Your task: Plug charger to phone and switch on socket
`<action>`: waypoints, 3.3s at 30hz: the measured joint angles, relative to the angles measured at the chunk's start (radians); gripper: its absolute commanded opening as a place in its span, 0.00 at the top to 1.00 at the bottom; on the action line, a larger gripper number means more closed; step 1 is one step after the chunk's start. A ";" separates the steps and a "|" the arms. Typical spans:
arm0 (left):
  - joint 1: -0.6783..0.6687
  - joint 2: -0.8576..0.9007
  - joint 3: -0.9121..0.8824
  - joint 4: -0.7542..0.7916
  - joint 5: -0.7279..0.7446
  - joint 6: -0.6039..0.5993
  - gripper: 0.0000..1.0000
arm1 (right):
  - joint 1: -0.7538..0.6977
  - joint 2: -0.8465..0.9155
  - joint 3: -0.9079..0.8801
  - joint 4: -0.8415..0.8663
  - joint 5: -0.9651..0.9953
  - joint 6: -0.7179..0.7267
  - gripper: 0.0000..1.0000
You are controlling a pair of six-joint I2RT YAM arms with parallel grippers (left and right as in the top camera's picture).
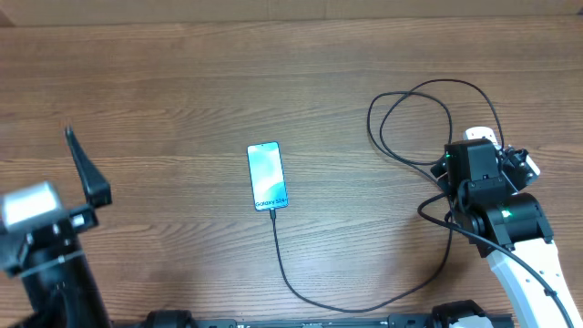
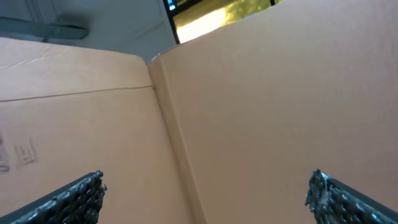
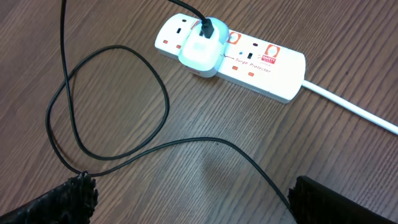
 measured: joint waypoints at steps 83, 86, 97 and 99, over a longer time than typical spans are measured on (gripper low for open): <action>0.063 -0.465 -0.269 -0.167 0.201 -0.139 0.00 | -0.865 0.537 0.335 -0.117 -0.392 -0.307 0.96; 0.063 -0.465 -0.290 -0.203 0.201 -0.147 0.00 | -0.865 0.584 0.395 -0.127 -0.417 -0.320 0.96; 0.063 -0.465 -0.307 -0.342 0.206 -0.226 0.00 | -0.792 0.720 0.412 -0.043 -0.503 -0.338 0.96; 0.063 -0.465 -0.307 -0.342 0.208 -0.254 0.00 | -0.765 0.736 0.411 -0.018 -0.512 -0.342 0.96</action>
